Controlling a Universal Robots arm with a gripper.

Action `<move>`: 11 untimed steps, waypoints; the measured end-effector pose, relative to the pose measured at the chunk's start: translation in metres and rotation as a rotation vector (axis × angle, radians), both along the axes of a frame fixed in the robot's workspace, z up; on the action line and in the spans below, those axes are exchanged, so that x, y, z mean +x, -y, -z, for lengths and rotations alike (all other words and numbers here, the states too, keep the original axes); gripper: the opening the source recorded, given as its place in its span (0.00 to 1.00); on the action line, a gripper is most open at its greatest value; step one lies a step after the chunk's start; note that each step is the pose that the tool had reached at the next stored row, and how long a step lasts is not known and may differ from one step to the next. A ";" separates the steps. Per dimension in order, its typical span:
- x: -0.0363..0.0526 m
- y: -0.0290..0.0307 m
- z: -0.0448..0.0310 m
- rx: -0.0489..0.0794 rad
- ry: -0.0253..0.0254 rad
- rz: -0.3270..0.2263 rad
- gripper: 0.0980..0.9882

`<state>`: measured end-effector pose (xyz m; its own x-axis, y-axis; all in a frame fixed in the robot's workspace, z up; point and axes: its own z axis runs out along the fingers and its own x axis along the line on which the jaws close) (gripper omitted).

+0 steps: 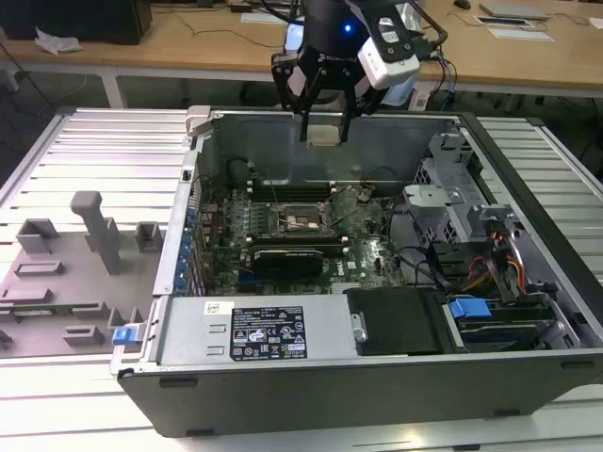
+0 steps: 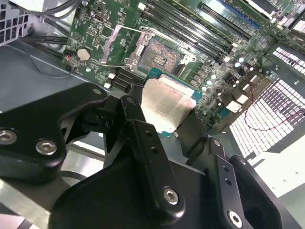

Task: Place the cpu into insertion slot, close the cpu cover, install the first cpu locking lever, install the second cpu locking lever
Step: 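Place the cpu into insertion slot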

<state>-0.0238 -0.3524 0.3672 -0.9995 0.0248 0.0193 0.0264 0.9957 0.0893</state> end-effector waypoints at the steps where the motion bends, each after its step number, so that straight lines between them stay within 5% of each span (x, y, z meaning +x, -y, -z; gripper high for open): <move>1: -0.0002 0.0000 0.0026 0.000 0.0001 0.000 0.50; 11: -0.0028 0.0000 0.0218 -0.002 0.0001 0.000 0.50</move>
<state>-0.0267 -0.3524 0.3454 -0.9995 0.0248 0.0192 0.0263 0.9958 0.0875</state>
